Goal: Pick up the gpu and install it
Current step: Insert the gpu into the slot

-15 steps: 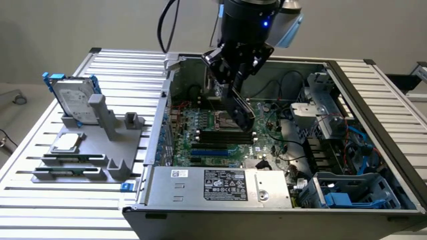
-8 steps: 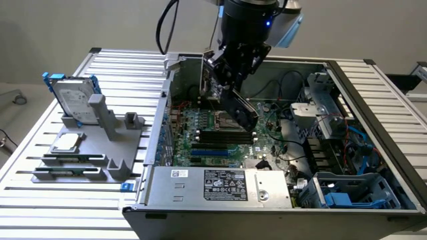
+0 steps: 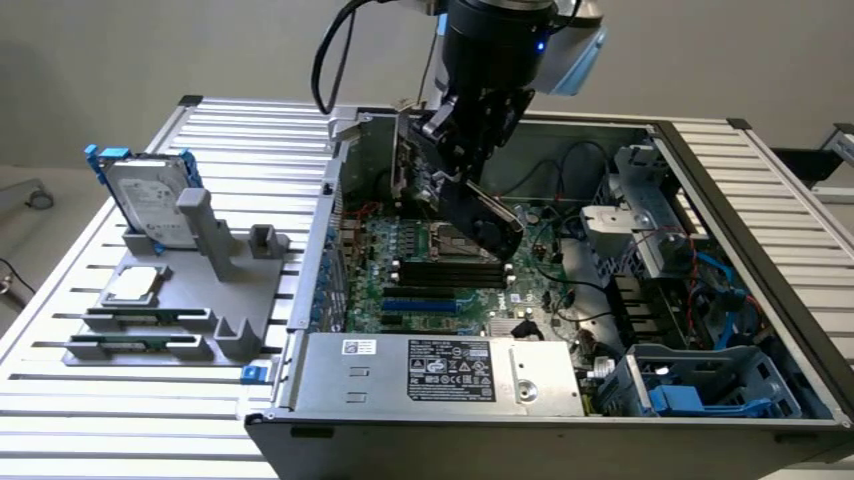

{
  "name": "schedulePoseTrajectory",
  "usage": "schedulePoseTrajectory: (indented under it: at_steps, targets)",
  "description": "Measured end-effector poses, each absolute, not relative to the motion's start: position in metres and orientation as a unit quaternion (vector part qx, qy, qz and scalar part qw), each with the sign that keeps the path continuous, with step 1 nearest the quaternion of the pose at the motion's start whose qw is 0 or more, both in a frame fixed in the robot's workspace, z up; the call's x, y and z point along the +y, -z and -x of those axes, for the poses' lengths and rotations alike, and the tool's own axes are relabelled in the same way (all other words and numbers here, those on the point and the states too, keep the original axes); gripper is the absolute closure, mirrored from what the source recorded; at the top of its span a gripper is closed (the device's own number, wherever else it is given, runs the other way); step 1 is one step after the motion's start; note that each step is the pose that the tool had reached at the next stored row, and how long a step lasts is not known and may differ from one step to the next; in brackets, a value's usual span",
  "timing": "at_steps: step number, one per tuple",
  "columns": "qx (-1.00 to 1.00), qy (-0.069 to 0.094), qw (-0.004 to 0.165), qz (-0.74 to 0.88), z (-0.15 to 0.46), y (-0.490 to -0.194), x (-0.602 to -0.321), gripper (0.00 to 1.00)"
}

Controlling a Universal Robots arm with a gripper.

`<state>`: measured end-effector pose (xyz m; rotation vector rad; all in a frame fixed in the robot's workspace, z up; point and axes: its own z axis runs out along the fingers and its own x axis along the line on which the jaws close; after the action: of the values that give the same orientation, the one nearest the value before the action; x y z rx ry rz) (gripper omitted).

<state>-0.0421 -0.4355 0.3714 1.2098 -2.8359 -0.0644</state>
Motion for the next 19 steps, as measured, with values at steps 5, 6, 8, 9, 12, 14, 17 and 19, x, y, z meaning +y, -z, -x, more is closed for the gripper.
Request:
schedulePoseTrajectory:
  at_steps: [5, 6, 8, 9, 12, 14, 17, 19]
  targets:
    - [-0.9, 0.02, 0.03, -0.434, 0.0421, -0.3709, -0.4355, 0.74]
    - [-0.896, 0.019, 0.03, -0.442, 0.0421, -0.3707, -0.4355, 0.74]
    - [-0.888, 0.019, 0.03, -0.458, 0.0421, -0.3705, -0.4355, 0.74]
    - [-0.884, 0.018, 0.031, -0.466, 0.0421, -0.3702, -0.4355, 0.74]
    - [-0.871, 0.018, 0.031, -0.49, 0.0421, -0.3691, -0.4354, 0.74]
    - [-0.862, 0.017, 0.031, -0.506, 0.0421, -0.3682, -0.4354, 0.74]
    - [-0.848, 0.016, 0.032, -0.529, 0.0421, -0.3669, -0.4354, 0.74]
    - [-0.838, 0.016, 0.032, -0.545, 0.0421, -0.366, -0.4355, 0.74]
